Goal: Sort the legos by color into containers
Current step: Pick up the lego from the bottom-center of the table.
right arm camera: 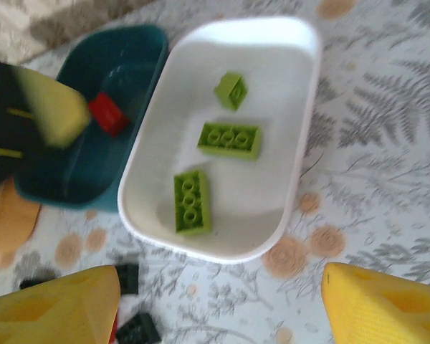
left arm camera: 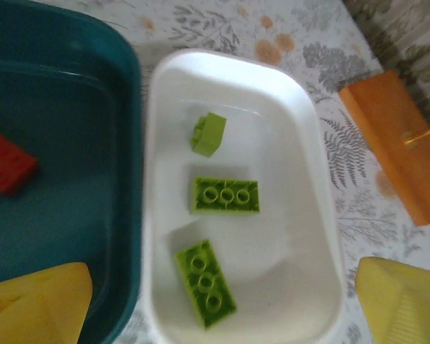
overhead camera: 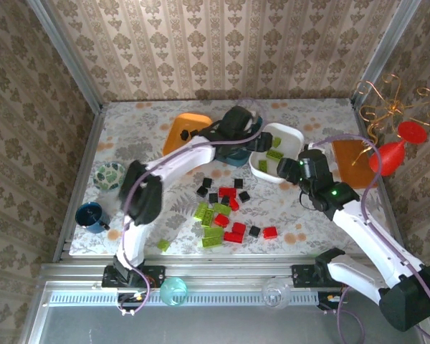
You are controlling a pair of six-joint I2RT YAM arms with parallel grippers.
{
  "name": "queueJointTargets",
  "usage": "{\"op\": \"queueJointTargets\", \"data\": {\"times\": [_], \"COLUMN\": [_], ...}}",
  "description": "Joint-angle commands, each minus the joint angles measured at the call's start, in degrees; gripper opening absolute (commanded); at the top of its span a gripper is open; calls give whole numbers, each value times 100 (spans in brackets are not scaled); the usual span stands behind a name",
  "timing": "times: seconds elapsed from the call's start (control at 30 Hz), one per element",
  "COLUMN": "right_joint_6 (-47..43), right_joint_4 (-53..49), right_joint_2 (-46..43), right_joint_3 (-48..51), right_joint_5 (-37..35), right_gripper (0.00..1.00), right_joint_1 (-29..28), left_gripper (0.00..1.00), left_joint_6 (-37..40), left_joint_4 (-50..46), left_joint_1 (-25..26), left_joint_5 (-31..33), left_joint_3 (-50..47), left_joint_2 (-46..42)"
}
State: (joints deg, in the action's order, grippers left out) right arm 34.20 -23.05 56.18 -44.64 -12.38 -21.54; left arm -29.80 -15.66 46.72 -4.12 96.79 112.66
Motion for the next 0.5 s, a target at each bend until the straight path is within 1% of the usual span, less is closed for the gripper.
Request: {"op": "queueJointTargets", "data": {"times": [0.0,0.07,0.17,0.37,0.47], "right_joint_6": [-359,-430,-197,440,552], "right_joint_4": [-297,-537,-919,-1351,-1565], "right_joint_2": [326,549,812,1040,1132], "right_joint_3": [-6,-52,89,770,915], "right_joint_5": [672,519,285,384,467], "right_gripper": [76,76,76,73,72], "right_joint_1": [-365,-766,-1282,-1688,-1866], "left_gripper": [100,100,100,100,100], "left_joint_6": [-340,-343,-334,-329,-351], "left_joint_4": [1213,1364,1381,1035,682], "left_joint_1": [-153,-176,-164,-35,-14], "left_joint_5": [11,109,313,910,1155], "left_joint_3": [-1413,-2214,-3266,-4847,-5363], "left_joint_2": [-1229,-1869,-2755,-4229,-4841]}}
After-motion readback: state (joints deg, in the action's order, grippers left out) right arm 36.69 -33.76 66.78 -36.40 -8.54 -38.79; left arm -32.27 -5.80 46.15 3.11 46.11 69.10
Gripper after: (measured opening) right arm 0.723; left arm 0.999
